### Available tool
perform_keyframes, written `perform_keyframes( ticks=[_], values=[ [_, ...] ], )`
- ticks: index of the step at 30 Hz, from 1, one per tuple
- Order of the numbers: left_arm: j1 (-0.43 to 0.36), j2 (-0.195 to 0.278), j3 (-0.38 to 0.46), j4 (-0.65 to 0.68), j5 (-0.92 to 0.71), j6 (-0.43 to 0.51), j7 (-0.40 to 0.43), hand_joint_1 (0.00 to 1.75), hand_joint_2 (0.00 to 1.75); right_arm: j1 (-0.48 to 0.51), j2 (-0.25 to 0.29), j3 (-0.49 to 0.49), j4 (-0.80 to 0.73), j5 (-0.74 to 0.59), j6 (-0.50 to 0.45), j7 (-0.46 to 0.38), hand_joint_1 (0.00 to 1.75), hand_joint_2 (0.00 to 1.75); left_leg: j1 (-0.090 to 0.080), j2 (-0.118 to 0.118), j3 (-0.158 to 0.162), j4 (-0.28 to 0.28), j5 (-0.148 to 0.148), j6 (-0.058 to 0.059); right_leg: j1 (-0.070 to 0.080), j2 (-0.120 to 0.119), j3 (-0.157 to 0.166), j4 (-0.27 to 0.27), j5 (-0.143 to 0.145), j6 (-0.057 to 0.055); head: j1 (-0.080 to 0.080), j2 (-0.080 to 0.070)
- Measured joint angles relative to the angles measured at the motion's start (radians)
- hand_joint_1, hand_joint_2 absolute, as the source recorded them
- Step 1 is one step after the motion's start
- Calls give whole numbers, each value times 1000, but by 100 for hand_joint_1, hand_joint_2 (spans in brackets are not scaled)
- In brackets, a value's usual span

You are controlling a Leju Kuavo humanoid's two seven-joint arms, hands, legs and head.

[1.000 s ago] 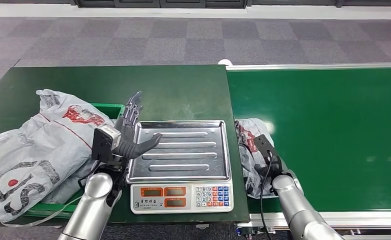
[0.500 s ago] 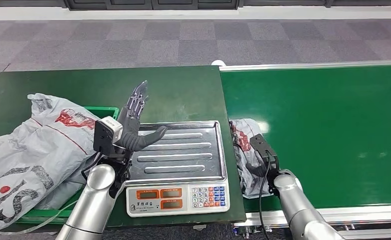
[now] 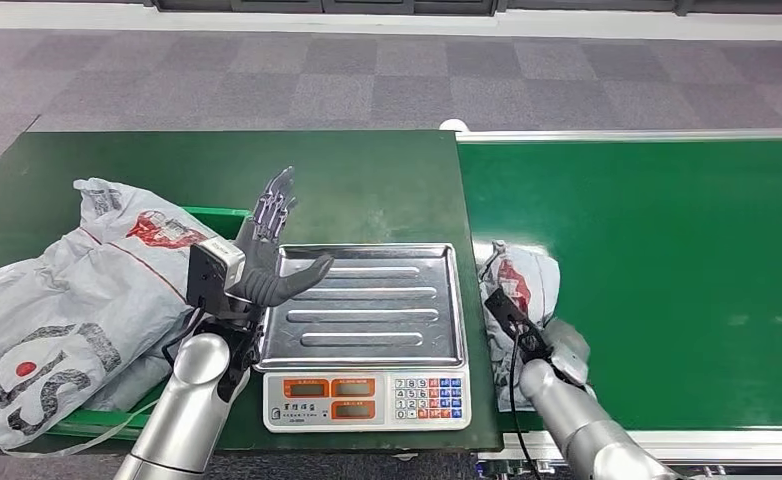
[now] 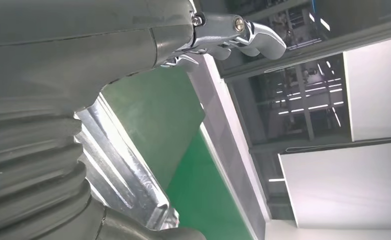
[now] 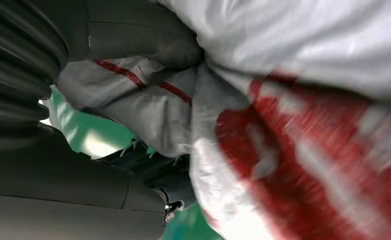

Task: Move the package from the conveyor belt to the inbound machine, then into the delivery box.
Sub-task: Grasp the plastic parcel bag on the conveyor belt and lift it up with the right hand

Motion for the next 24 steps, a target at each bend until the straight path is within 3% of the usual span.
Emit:
perform_keyframes(
  ticks=[8,12,15,19,24],
  values=[
    [15,4,0,0,2,9,-1,0,175,17,-11,89,13,41,-79,25,175,175,-2,-9,-1,0,-1,4,-5,-8,3,-1,-4,5,0,0],
    [24,6,0,-4,2,17,-5,0,175,27,-20,101,14,61,-192,19,175,175,-4,-11,-3,1,0,7,-8,-11,3,-1,-2,7,0,0],
    [35,9,0,-14,2,23,-7,0,175,30,-31,102,11,64,-285,-39,175,175,-7,-10,-8,1,1,9,-10,-11,-1,-1,0,10,0,0],
    [60,16,1,-30,-9,35,-15,0,175,50,-48,85,-82,71,-379,-187,175,175,-9,-9,-18,1,5,11,-12,-9,-11,0,5,13,0,0],
    [92,22,6,-42,-35,49,-44,0,175,67,-66,60,-398,75,-326,-317,175,175,-11,-4,-27,1,8,11,-12,-3,-24,2,9,13,0,0]
  ],
)
